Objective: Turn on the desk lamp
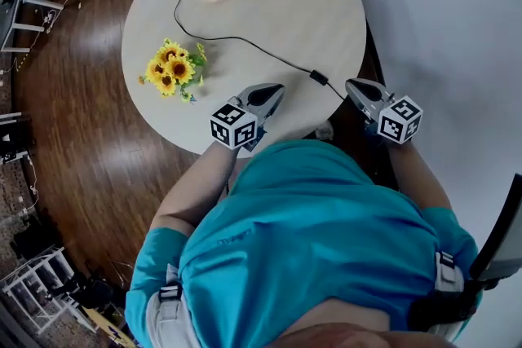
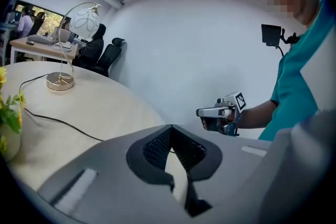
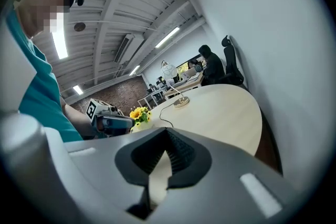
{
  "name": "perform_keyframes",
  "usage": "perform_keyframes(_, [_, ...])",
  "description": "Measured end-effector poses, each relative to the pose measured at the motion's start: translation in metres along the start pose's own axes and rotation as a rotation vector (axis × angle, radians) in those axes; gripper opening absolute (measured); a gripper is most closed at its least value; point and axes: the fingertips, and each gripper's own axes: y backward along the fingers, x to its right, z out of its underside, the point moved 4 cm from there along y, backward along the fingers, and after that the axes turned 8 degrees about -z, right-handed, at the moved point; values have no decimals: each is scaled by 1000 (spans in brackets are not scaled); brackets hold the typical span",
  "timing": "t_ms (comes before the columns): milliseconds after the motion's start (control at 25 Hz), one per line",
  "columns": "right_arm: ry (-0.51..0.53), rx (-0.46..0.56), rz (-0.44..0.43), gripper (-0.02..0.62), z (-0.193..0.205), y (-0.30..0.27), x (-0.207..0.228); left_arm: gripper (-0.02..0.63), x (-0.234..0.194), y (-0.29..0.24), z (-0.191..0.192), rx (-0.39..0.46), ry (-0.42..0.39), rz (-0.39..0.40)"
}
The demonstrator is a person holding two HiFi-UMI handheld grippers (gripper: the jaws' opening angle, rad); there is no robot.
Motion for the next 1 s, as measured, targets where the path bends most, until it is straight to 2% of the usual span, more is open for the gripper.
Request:
perform_keyframes(200, [-49, 31, -7, 2, 16, 16, 42, 20, -5, -80, 28, -166, -114, -40])
perform_keyframes(320, [-87, 49, -7, 2, 39, 19, 56, 20, -13, -118, 59, -271, -190, -39])
perform_keyframes(480, [-146, 77, 18, 2, 71, 24, 65, 20, -17, -147, 103, -403, -282, -14])
perform_keyframes(640, [-172, 105, 34, 2, 75, 35, 60, 20, -16, -157, 128, -514, -398, -24])
perform_keyframes(800, [-188, 119, 41, 2, 78, 38, 65, 20, -19, -168, 143, -569, -469, -28])
perform_keyframes(1000, [-202, 121, 44, 2, 74, 42, 65, 20, -19, -174, 143, -594, -468, -38])
